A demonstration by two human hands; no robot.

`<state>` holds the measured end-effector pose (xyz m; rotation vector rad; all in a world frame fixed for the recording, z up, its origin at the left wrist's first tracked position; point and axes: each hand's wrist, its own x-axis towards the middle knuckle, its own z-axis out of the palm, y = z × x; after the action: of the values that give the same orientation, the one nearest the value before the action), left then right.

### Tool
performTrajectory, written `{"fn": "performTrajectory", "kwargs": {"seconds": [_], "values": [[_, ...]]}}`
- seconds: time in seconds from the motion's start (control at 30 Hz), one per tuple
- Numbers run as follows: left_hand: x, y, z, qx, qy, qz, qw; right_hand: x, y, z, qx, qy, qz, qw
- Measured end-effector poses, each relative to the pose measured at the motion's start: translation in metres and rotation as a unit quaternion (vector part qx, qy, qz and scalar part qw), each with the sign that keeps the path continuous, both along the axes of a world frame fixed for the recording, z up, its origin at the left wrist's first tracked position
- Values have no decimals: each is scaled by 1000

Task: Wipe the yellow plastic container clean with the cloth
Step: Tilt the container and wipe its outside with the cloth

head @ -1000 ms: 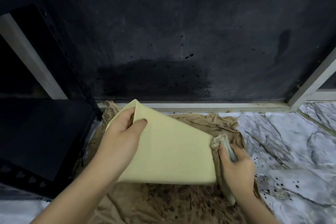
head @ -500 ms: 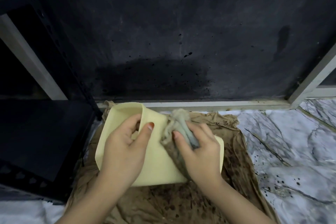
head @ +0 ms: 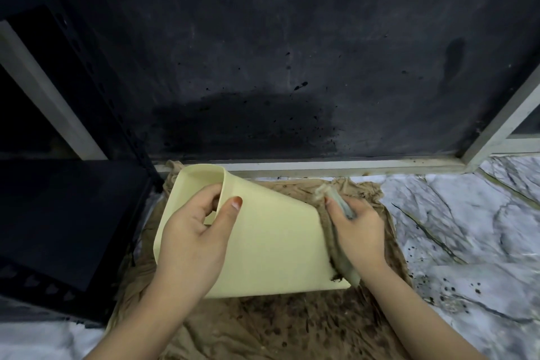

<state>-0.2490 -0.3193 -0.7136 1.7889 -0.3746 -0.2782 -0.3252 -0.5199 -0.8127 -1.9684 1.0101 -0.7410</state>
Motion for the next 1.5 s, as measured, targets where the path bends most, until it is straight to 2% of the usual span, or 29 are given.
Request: {"fn": "performTrajectory", "kwargs": {"seconds": [0.27, 0.53, 0.67, 0.83, 0.93, 1.1, 1.33, 1.5], "values": [[-3, 0, 2, 5, 23, -17, 1000, -32, -27, -40, 43, 29, -42, 998], [0, -2, 5, 27, 77, -17, 997, -58, -11, -49, 53, 33, -65, 996], [1, -3, 10, -11, 106, 30, 994, -62, 8, -40, 11, 17, -43, 999], [3, -3, 7, 19, 80, 52, 995, -54, 38, -23, -10, -68, 11, 998], [1, -3, 6, 6, 52, 57, 997, -45, 54, -11, -13, -103, 57, 993], [-6, -3, 1, -10, 53, 48, 997, -21, 74, 21, -29, -133, 126, 983], [-11, -6, -6, -27, 55, 36, 997, 10, 67, 41, 42, -83, 182, 979], [-10, -5, -12, -46, 54, 29, 997, 5, 46, 20, 44, -28, 138, 989]]}}
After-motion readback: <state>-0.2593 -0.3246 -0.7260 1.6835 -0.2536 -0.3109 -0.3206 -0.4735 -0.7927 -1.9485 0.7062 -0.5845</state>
